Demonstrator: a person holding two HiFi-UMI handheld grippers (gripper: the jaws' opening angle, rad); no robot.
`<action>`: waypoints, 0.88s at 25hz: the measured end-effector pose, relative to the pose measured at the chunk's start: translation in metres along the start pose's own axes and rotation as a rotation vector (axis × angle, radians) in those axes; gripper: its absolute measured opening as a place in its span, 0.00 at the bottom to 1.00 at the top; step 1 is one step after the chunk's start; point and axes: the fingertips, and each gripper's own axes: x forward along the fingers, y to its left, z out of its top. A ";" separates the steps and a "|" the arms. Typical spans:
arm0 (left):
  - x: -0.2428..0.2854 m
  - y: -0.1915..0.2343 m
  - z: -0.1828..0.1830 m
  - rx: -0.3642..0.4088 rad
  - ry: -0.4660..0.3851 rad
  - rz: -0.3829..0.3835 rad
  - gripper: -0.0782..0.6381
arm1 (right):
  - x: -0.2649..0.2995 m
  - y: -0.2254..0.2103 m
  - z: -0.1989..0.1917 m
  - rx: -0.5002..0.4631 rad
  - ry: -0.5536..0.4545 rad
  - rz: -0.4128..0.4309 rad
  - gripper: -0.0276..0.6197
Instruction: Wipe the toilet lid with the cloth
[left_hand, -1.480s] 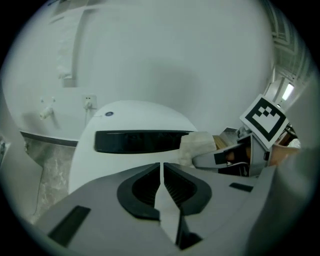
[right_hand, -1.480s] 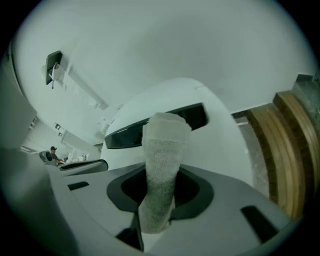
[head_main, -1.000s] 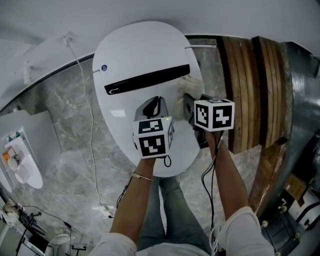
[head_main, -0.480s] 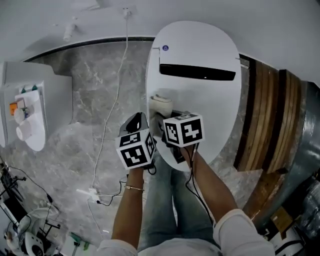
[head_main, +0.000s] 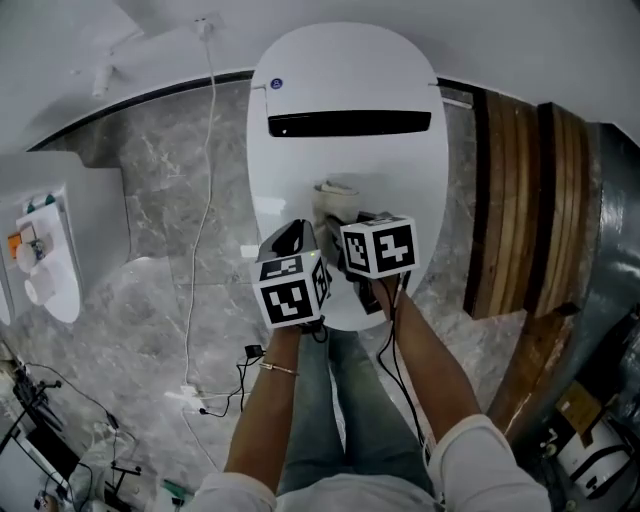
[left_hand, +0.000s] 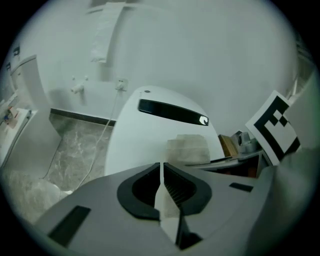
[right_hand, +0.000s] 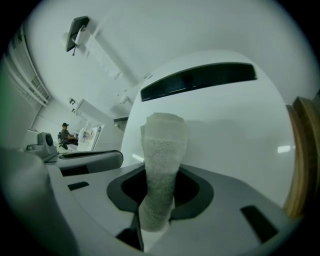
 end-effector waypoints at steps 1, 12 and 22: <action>0.007 -0.019 -0.002 0.025 0.011 -0.027 0.16 | -0.011 -0.020 -0.003 0.026 -0.013 -0.024 0.20; 0.046 -0.163 -0.030 0.228 0.096 -0.215 0.16 | -0.098 -0.183 -0.049 0.219 -0.080 -0.274 0.20; 0.008 -0.084 -0.027 0.104 0.024 -0.095 0.16 | -0.074 -0.086 -0.038 0.105 -0.074 -0.122 0.20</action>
